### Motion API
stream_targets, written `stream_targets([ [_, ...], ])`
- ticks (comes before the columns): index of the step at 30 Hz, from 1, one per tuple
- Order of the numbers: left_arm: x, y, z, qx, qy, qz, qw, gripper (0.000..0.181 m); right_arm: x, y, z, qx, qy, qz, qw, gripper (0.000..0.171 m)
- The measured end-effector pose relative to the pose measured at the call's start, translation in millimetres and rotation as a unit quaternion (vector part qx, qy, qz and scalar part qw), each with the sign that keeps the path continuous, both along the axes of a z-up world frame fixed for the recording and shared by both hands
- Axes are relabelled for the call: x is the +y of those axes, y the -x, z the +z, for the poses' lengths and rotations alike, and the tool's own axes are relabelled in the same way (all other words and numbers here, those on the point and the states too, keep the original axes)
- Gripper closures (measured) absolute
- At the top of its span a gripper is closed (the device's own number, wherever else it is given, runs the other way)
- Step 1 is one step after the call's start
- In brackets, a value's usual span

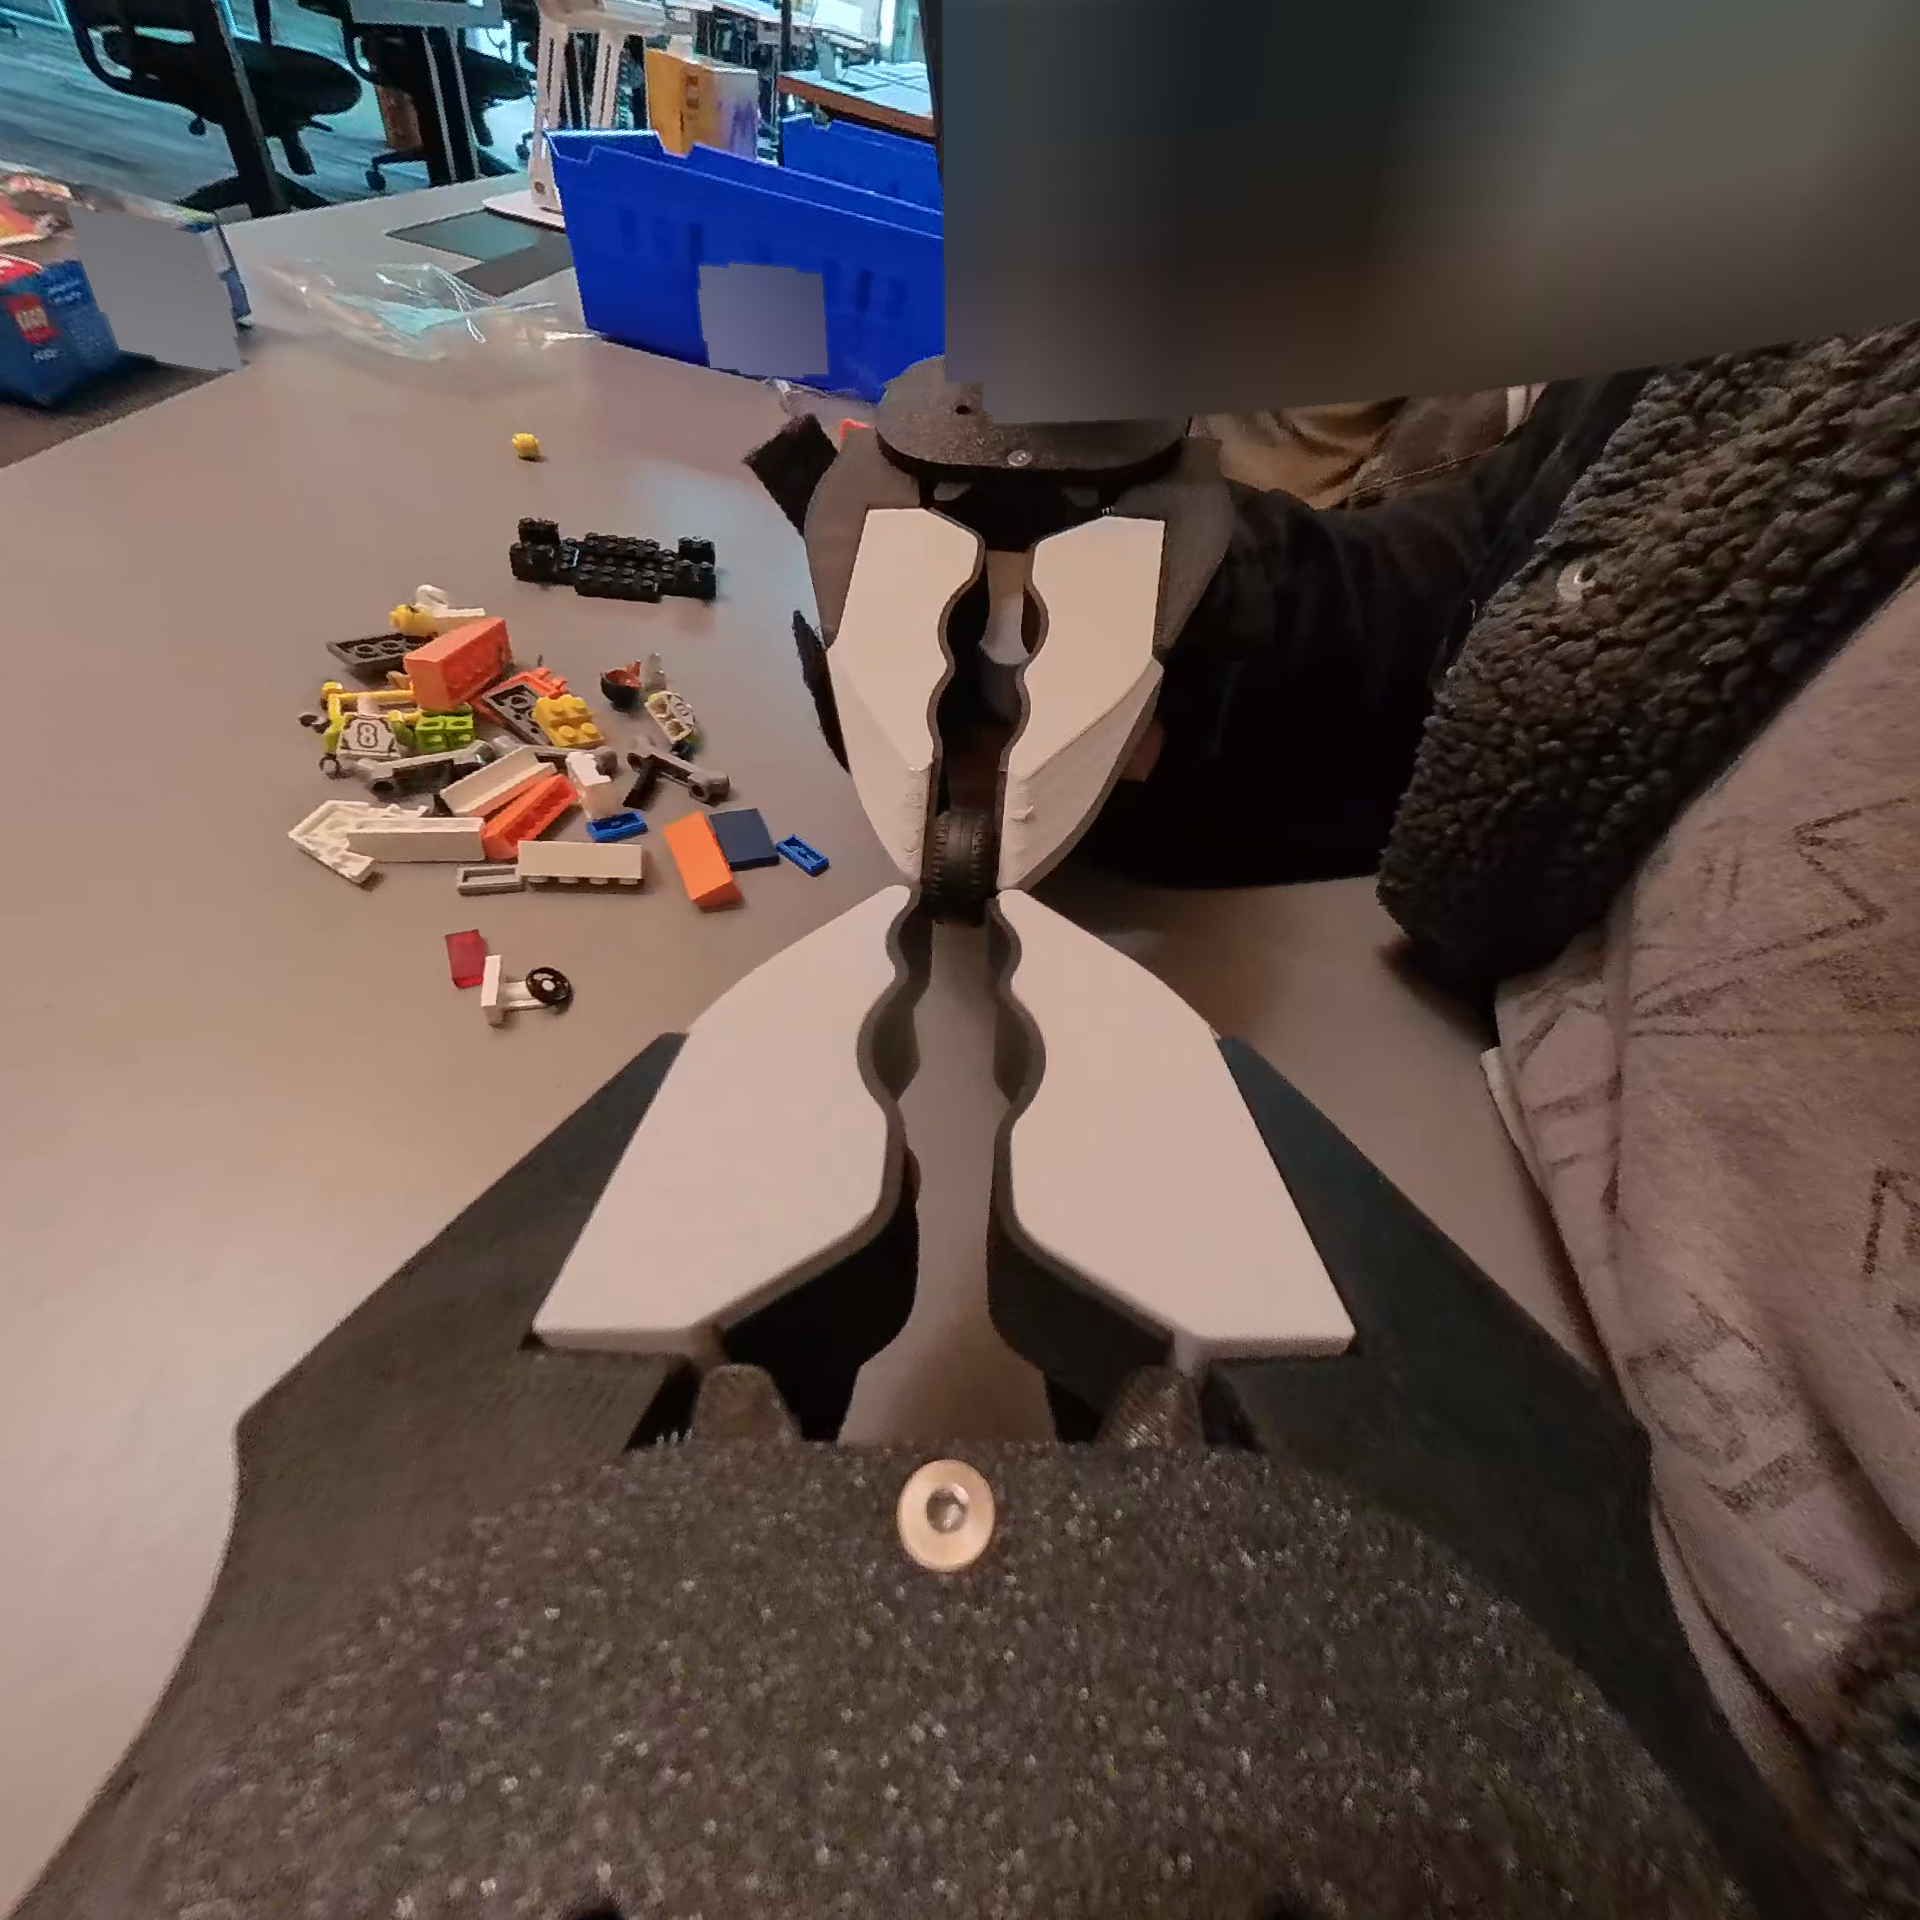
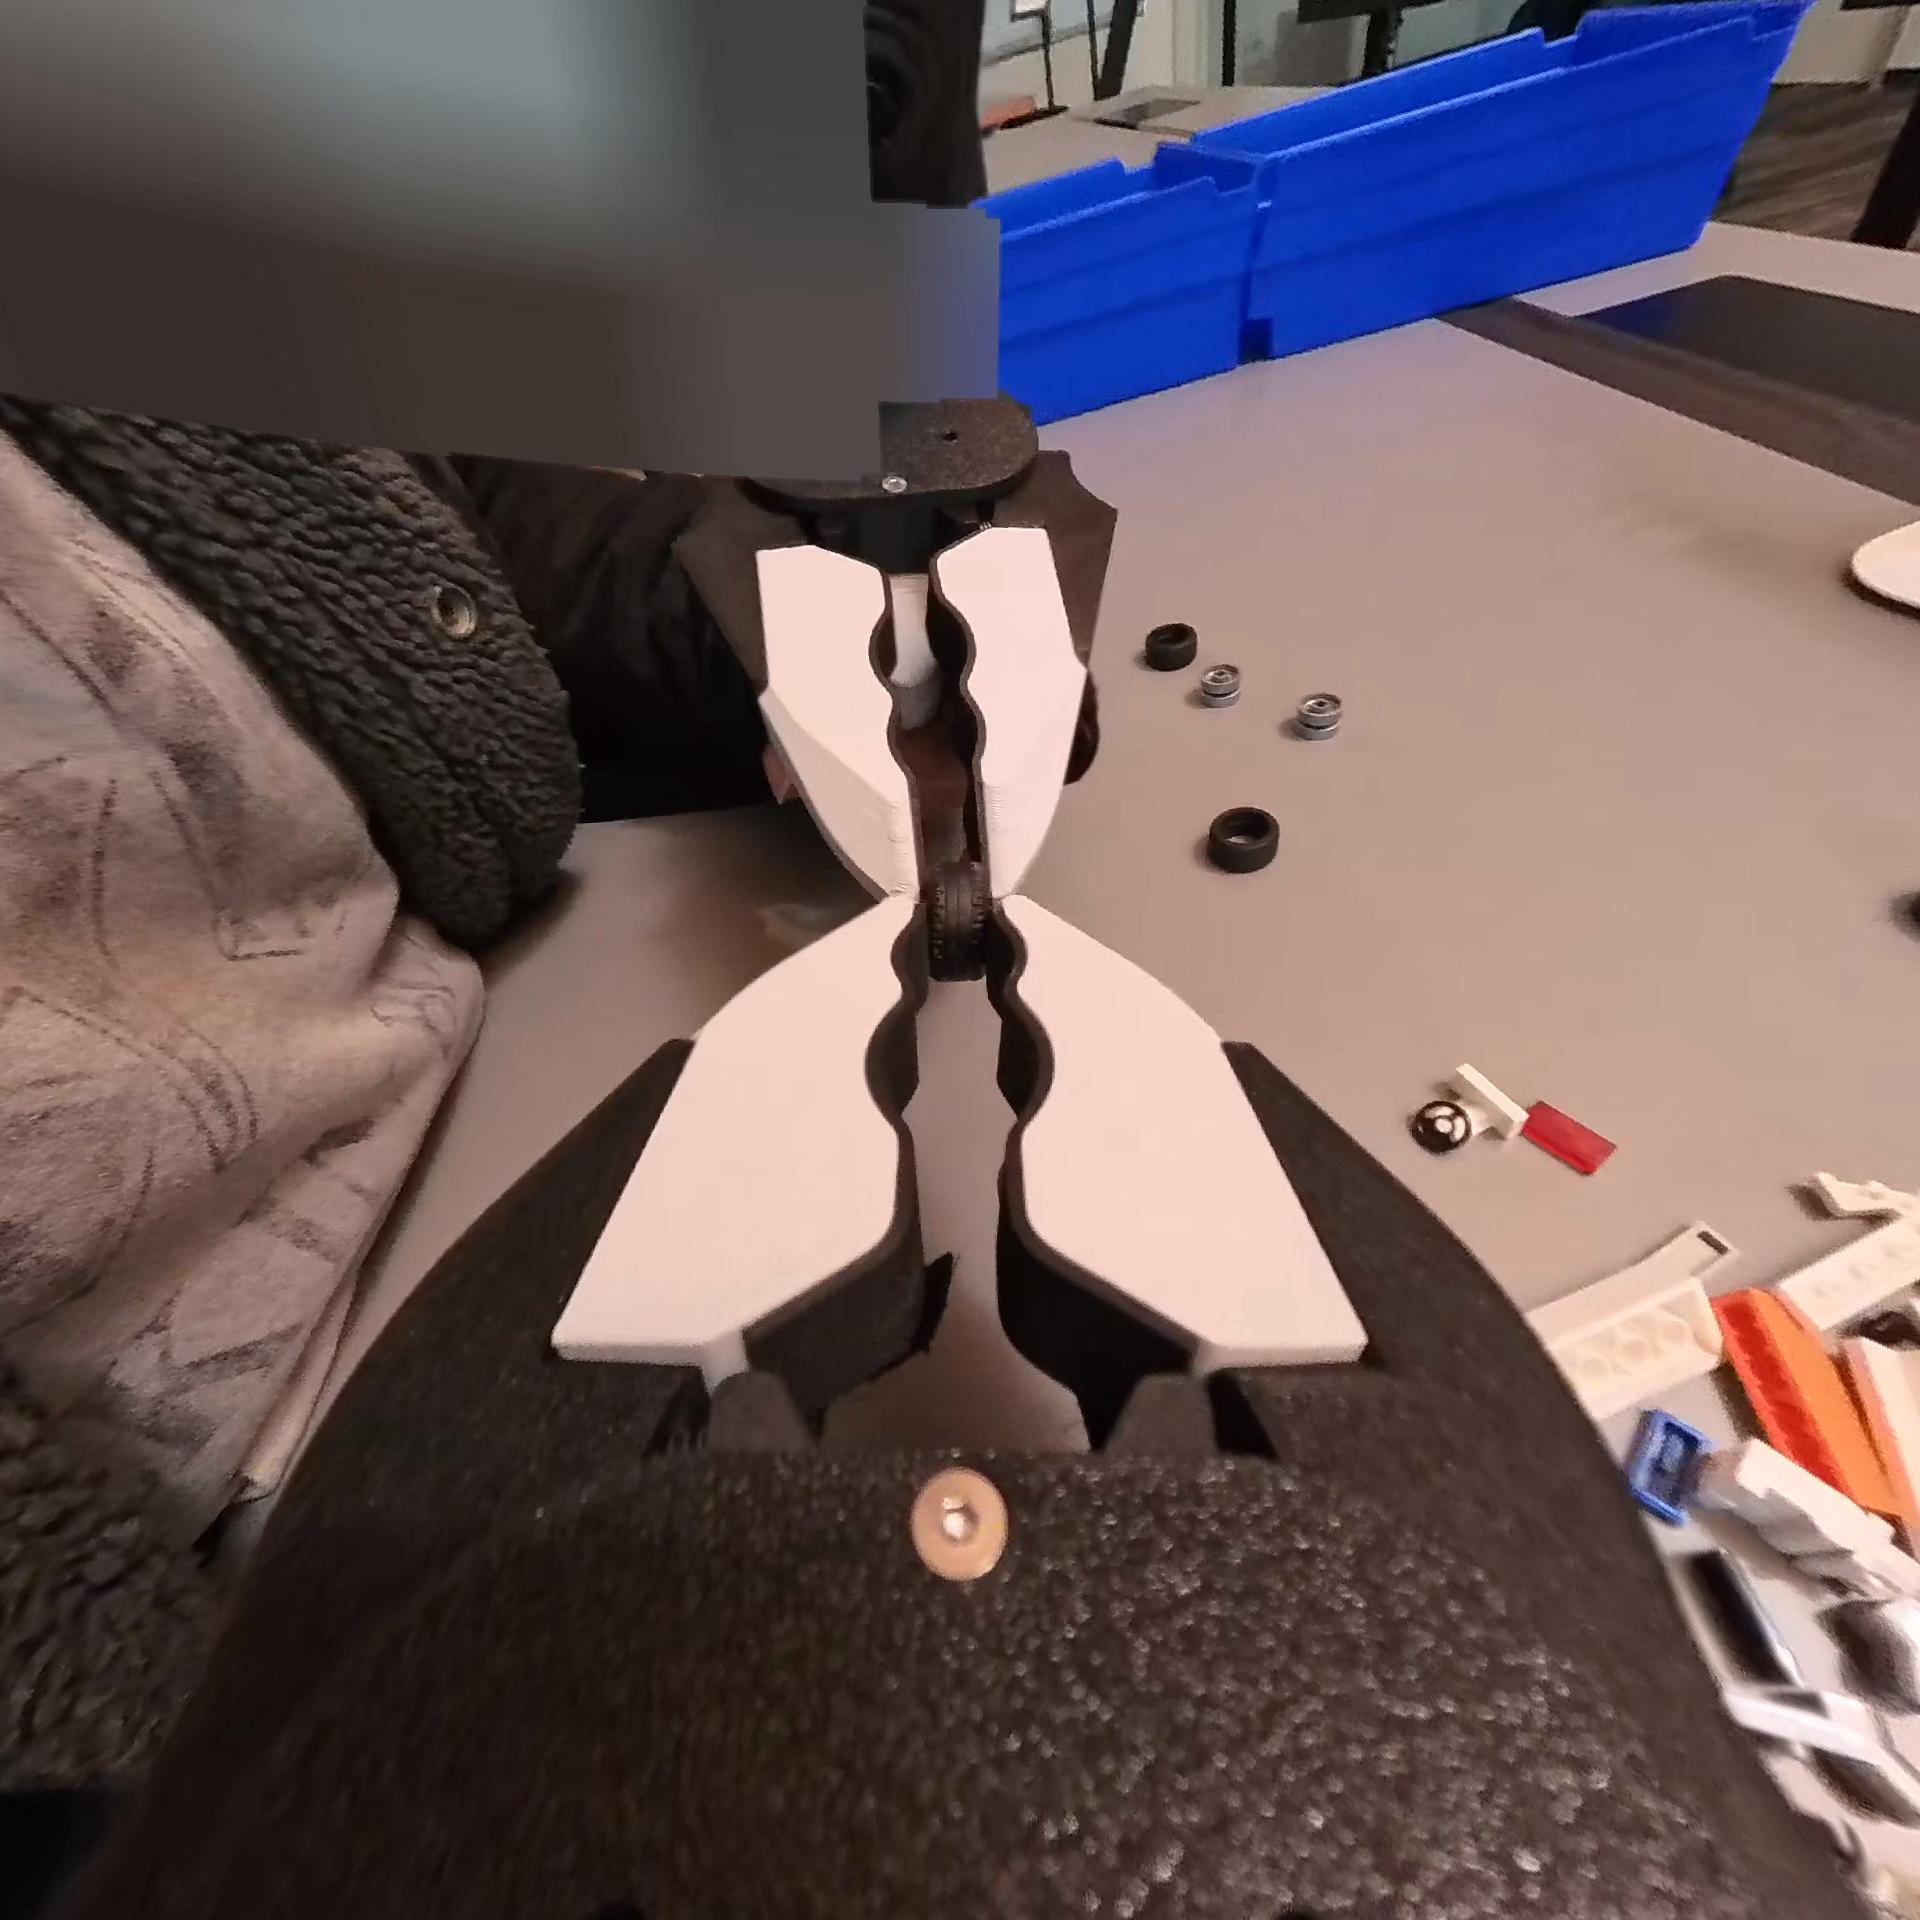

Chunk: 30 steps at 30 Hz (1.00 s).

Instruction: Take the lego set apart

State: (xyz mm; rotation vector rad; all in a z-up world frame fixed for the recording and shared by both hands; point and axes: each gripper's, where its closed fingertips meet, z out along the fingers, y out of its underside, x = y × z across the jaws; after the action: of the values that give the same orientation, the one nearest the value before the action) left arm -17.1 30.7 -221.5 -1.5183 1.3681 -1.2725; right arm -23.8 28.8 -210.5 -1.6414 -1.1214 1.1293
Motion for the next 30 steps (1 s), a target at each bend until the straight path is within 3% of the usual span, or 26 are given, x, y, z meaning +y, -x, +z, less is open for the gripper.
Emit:
stream_targets([
  [28,2,2,-16,0.060,-0.087,0.035,0.994,0.175,7,-3,-21,-0.066,-0.039,-0.038,0.996,0.162],
  [29,1,2,-16,0.058,-0.082,0.032,0.994,0.178,10,-4,-21,-0.069,-0.040,-0.051,0.995,0.162],
  [30,-26,-5,-2,0.009,-0.047,-0.031,0.998,0.181,19,-9,-26,-0.087,-0.046,-0.081,0.992,0.162],
])
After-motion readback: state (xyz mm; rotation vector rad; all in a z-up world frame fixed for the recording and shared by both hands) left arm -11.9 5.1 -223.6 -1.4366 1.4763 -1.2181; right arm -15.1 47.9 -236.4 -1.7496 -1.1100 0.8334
